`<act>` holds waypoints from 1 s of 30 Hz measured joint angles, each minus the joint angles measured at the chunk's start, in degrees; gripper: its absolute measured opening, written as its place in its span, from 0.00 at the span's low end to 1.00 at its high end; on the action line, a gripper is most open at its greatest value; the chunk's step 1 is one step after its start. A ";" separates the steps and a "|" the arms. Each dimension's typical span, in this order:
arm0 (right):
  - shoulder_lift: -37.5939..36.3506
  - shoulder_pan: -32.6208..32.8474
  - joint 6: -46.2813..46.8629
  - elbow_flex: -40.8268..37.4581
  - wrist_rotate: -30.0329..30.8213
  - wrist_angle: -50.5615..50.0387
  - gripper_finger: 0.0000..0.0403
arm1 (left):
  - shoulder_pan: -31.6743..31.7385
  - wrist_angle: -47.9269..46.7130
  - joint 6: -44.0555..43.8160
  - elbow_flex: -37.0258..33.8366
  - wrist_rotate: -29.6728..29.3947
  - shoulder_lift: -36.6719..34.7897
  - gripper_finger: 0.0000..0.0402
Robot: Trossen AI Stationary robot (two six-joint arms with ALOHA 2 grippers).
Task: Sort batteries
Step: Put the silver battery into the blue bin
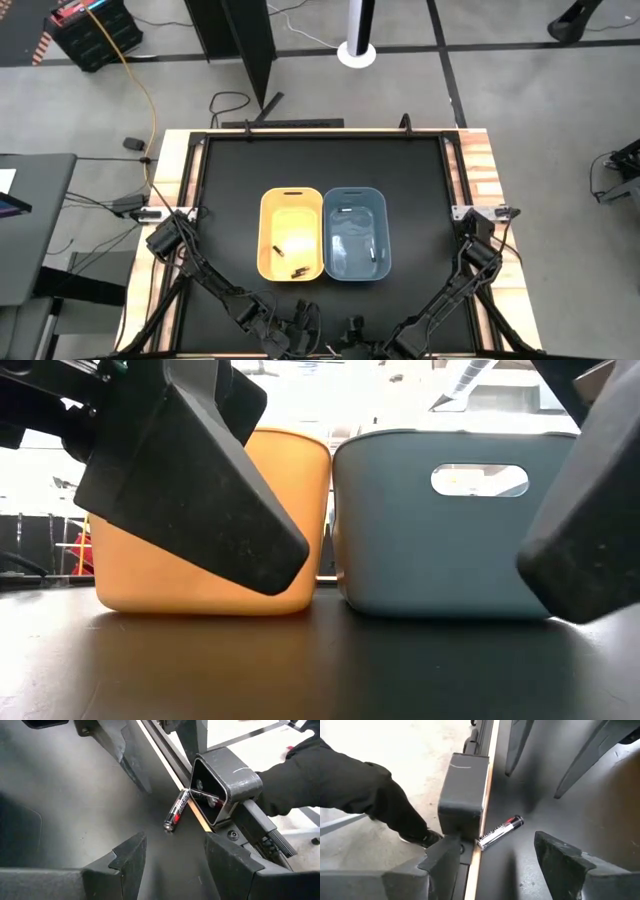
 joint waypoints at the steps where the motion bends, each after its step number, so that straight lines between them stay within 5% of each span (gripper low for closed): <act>1: 0.00 -0.02 0.01 -0.01 0.13 -0.09 0.67 | 0.00 -0.02 -0.04 -0.02 -0.02 0.00 0.49; 30: -0.04 2.43 5.08 -1.17 4.45 1.28 0.68 | 0.38 0.00 -0.72 -0.09 -1.62 0.00 0.49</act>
